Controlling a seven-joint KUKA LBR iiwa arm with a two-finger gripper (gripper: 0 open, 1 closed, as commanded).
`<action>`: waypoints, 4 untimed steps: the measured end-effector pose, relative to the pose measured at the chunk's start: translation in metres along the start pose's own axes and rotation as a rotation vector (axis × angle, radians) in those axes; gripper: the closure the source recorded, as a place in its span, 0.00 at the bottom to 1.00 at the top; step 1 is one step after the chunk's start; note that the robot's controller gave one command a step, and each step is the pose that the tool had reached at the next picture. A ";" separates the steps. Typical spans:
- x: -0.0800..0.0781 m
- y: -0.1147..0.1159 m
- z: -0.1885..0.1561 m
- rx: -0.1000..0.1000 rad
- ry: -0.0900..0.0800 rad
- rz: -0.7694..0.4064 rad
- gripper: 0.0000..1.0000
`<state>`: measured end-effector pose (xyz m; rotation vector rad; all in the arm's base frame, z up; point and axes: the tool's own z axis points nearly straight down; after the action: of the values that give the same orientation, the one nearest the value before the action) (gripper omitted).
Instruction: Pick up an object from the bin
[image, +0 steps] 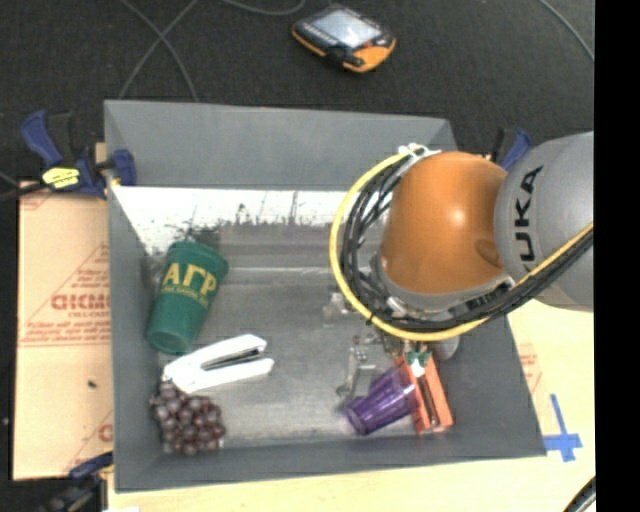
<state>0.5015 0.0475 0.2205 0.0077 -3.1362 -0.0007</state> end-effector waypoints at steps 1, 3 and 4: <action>-0.002 0.000 -0.004 -0.001 -0.008 0.003 0.00; -0.025 -0.095 0.063 0.001 -0.017 -0.335 0.00; -0.001 -0.095 0.121 0.000 -0.003 -0.358 0.00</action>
Offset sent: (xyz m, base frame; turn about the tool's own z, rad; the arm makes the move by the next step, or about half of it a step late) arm -0.0060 -0.1093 -0.1505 -0.2610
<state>0.5020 -0.0479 0.0990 0.5668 -3.0878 -0.0027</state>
